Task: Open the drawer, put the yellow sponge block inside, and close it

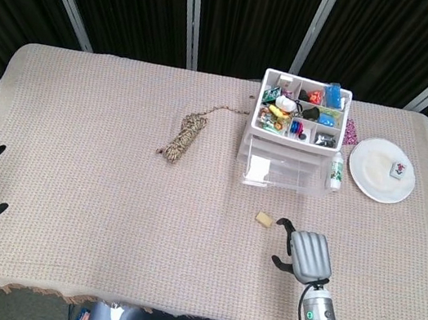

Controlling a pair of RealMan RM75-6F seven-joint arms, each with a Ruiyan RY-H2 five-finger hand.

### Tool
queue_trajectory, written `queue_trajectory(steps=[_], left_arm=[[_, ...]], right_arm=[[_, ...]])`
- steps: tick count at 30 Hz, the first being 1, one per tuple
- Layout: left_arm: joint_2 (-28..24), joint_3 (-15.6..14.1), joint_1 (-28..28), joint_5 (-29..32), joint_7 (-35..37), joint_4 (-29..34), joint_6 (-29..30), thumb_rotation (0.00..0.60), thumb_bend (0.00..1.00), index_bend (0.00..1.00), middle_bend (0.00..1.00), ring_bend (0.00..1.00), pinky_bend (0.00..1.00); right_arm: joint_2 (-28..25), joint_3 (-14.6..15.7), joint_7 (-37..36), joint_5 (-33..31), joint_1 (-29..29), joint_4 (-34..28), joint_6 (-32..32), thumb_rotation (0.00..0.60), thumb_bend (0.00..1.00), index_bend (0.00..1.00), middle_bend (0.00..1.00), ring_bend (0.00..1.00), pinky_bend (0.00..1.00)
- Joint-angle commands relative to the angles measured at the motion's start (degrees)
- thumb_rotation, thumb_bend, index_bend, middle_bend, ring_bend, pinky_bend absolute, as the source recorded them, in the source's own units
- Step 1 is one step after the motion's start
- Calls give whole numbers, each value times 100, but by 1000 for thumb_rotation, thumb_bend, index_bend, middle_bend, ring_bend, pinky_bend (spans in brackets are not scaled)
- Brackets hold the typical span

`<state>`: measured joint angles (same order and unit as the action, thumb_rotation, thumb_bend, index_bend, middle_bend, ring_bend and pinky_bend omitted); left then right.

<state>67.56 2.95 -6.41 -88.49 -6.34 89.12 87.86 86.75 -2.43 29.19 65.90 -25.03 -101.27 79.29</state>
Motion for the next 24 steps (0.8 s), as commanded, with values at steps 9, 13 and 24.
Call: queue_trajectory(steps=[9,13,24], left_arm=[[-11,3,-3,18,39,11,-18,600,150,38,0,0,0],[-18,7,-7,38,58,14,-38,600,149,37,0,0,0],[-25,0,-12,38,58,18,-56,600,150,38,0,0,0]], right_arm=[[674,-462,416,-447,-265,1027,-385,600,142,337,757,742,746],[828,-487,590,-520,-327,1276,-495,600,143,311,757,742,746],[1170,-767,775,-1037,-428,1644,-764,600,145,304,761,749,746]])
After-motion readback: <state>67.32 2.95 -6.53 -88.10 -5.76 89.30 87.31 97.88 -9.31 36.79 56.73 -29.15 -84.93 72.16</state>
